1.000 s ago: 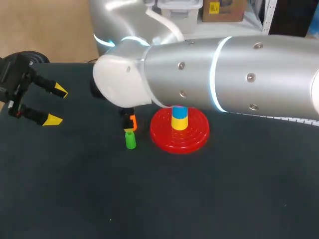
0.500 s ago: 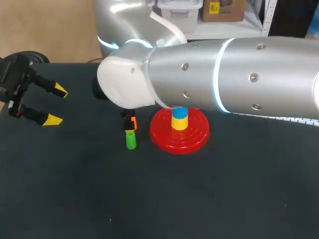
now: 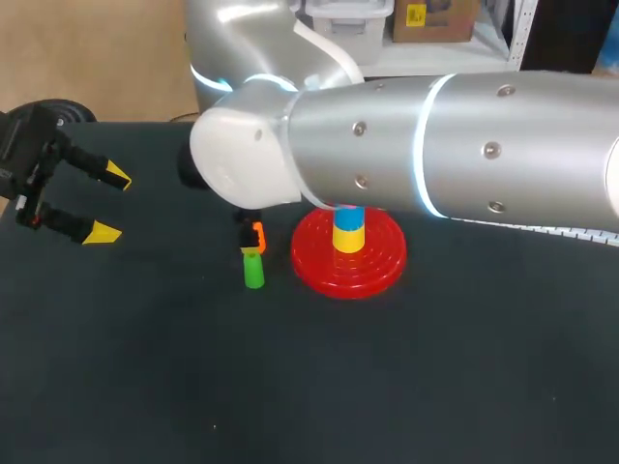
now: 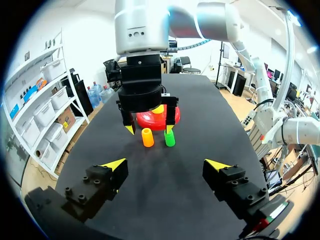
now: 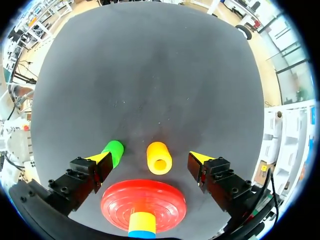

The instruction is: Pick up and stack the cylinders on the red base in this order: pink,purple,orange,green

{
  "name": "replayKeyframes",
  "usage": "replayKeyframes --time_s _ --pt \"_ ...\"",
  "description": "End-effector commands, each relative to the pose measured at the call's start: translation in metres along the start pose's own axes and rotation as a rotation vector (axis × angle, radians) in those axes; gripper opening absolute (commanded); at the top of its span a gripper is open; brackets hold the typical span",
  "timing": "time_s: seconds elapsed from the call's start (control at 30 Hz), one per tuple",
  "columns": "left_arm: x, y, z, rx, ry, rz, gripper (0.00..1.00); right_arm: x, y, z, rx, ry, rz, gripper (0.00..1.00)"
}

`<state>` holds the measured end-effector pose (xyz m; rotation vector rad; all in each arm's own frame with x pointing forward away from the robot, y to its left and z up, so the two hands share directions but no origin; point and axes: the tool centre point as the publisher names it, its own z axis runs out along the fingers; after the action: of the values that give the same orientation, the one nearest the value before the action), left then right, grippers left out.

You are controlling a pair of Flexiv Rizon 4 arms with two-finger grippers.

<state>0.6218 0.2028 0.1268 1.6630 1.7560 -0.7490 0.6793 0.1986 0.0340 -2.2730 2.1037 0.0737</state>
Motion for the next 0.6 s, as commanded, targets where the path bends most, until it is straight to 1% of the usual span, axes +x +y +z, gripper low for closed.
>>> replayKeyframes --time_s 0.03,0.23,0.43,0.6 --pt "0.001 0.0 0.0 -0.002 -0.003 0.003 1.0 0.001 0.005 -0.005 0.016 -0.008 -0.001 1.0" --pt "0.001 0.0 0.0 -0.002 -0.003 0.003 1.0 0.001 0.001 -0.008 0.027 -0.003 -0.001 1.0" --pt "0.001 0.0 0.0 -0.002 -0.003 0.003 1.0 0.001 -0.01 -0.003 0.023 0.007 0.003 1.0" --pt "0.001 0.0 0.0 -0.002 -0.003 0.003 1.0 0.0 -0.013 -0.001 0.024 0.008 0.0 1.0"
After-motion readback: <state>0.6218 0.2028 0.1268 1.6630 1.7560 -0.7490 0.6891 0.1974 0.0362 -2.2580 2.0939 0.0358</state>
